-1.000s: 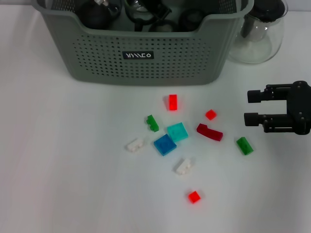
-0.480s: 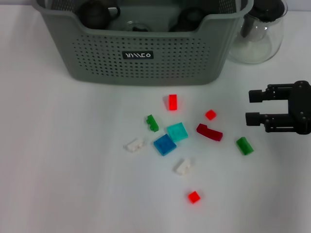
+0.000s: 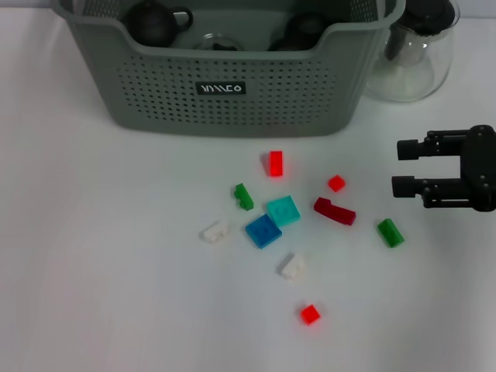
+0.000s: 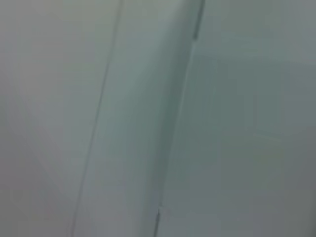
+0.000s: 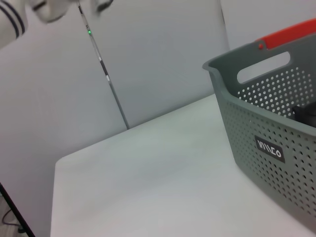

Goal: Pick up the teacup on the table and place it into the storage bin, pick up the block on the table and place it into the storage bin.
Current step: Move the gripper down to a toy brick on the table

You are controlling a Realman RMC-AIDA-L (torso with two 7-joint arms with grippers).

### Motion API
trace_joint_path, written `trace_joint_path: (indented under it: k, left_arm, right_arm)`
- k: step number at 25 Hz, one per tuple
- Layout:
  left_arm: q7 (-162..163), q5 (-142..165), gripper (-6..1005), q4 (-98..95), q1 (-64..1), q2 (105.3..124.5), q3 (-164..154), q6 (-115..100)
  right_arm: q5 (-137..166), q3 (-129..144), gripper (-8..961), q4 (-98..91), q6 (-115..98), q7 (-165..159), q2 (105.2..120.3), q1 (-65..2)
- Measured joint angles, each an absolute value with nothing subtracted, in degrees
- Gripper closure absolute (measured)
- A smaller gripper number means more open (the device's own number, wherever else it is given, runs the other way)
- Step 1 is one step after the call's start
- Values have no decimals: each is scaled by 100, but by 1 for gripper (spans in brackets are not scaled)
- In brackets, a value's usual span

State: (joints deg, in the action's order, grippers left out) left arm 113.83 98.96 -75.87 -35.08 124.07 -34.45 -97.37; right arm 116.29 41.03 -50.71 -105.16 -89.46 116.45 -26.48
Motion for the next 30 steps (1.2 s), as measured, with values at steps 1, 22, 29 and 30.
trace_joint_path:
  k: [1,22,29,30]
  left_arm:
    - [11170,10029,354,-7521,-3380,12400,-3314,-10024]
    - [4929,12686,420,-2958,-2529,12480,-2764,-8723]
    - [3991,12706,485,-2412,-2431,12480,-2306,-8391]
    - [3889,12708,517,-2359,-2418,12480,-2296,-8347]
  right_arm:
    - [11629,4093,272,-5071,-10521,-8951,11645,-2647]
    - [11655,4087,270,-5052,-10538,-9002,11663,-2706]
    - [11654,4087,272,-4970,-10521,-9000,11657,-2705]
    - [11654,4087,272,-4950,-10512,-9000,11651,-2706]
